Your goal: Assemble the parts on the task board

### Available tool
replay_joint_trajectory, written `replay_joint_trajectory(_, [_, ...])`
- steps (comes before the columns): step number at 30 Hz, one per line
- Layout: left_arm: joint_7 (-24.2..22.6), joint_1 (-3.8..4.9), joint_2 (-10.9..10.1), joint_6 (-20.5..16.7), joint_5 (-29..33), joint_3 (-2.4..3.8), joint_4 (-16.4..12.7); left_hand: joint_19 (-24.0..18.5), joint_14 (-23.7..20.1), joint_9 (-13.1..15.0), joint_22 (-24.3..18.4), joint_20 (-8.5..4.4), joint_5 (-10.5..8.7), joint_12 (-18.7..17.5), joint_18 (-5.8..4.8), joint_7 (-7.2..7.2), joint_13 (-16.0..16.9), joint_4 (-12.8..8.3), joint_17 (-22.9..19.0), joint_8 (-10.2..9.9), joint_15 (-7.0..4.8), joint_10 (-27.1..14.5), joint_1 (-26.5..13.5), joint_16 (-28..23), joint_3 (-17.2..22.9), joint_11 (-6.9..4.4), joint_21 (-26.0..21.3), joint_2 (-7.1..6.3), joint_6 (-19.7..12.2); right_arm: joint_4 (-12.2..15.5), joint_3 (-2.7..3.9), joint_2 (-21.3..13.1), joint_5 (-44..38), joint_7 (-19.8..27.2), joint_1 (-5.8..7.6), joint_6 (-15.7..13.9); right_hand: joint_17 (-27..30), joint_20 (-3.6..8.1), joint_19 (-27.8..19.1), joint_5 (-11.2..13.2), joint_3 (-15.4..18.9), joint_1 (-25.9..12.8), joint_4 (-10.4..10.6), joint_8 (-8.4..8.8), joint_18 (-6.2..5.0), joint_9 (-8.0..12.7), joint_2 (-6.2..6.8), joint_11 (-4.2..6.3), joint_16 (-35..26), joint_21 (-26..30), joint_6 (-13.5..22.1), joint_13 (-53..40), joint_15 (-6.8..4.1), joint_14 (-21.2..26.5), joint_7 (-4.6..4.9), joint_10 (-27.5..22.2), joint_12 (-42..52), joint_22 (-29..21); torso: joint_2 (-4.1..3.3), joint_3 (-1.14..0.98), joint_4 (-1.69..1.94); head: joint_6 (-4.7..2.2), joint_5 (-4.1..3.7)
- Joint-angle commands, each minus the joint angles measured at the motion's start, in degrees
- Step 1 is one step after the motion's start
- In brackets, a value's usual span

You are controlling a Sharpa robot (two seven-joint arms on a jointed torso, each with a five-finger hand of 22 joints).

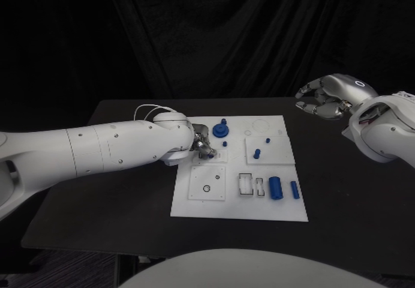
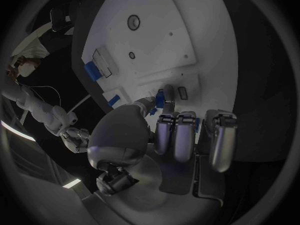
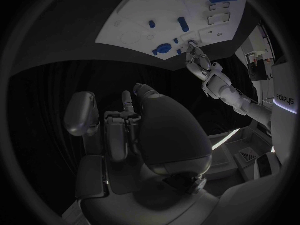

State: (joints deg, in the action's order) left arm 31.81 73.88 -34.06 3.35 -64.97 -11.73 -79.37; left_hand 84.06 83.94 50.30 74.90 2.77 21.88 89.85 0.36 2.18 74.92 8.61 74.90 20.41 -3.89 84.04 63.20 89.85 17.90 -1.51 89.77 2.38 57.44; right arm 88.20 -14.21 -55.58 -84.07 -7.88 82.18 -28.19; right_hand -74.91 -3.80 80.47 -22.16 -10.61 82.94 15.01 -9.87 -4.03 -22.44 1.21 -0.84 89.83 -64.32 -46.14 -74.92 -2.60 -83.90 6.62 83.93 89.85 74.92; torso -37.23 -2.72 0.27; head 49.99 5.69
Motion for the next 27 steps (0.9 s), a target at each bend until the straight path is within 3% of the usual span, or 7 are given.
replay_joint_trajectory(1, [0.4, -0.66, 0.0, 0.9, 0.3, -0.37, -0.2, 5.1, 6.1, 0.0, 14.3, -0.24, 0.27, 0.2, -0.09, -0.09, 15.1, 0.0, 15.1, -0.2, -0.08, 6.0, -0.1, 0.1, 0.3, 0.01, -0.3, 0.45, 0.4, -0.1, 0.05, -0.1, -0.2, -1.2, -0.18, 0.5, -14.8, -0.05, -0.4, -0.3, -0.3, 0.3, -0.1, 0.06, -1.05, 0.1, 0.14, -0.28, -0.3, 0.2, 0.0, -15.1, 0.14, -6.0, -0.1, 6.1, 0.1, 8.3, 0.02, -0.03, -0.01, 0.01, 0.29])
replay_joint_trajectory(27, [0.2, -1.04, -0.4, 0.1, 0.3, -0.36, -0.9, 4.9, 6.1, 0.2, 14.1, -0.22, 0.26, 0.2, -0.03, -0.09, 15.1, -0.1, 15.1, -0.4, -0.07, 6.0, -0.5, 0.1, 0.9, 0.01, -0.5, 0.29, 0.6, -0.3, 0.05, -0.1, -0.2, -1.5, -0.56, 1.2, -14.7, -0.05, -0.6, -0.4, -0.4, 0.3, -0.1, 0.17, -1.12, 0.2, 0.16, -0.29, -0.5, 0.6, 0.1, -15.1, 0.15, -5.9, -0.07, 6.1, 0.1, 8.2, 0.02, -0.03, -0.05, 0.01, 0.89])
